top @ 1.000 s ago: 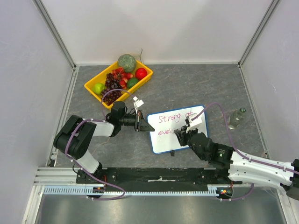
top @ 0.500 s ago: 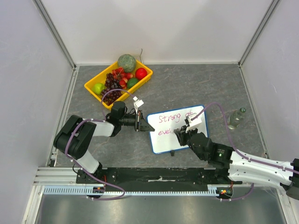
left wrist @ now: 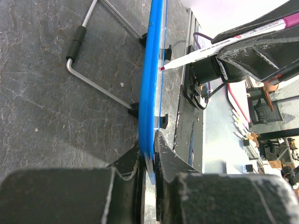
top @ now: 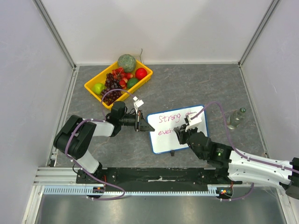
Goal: Write a sentence on the whiteboard
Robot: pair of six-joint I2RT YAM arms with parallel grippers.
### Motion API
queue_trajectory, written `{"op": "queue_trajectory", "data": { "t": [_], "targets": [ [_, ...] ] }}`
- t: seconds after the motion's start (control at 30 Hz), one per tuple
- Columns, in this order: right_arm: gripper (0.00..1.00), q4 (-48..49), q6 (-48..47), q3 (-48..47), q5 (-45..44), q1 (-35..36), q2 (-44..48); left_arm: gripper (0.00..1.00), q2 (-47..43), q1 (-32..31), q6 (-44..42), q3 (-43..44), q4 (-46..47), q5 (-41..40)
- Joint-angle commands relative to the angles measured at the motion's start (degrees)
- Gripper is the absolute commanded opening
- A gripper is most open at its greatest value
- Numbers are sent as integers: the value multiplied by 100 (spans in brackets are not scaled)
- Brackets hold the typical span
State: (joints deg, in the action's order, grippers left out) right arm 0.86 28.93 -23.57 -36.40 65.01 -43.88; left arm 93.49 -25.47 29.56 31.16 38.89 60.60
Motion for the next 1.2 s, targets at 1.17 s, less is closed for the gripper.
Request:
{"op": "queue_trajectory", "data": {
  "t": [1.17],
  "targets": [
    [0, -69, -63, -112, -192, -103, 582, 2, 81, 7, -425, -48, -163, -180]
  ]
}}
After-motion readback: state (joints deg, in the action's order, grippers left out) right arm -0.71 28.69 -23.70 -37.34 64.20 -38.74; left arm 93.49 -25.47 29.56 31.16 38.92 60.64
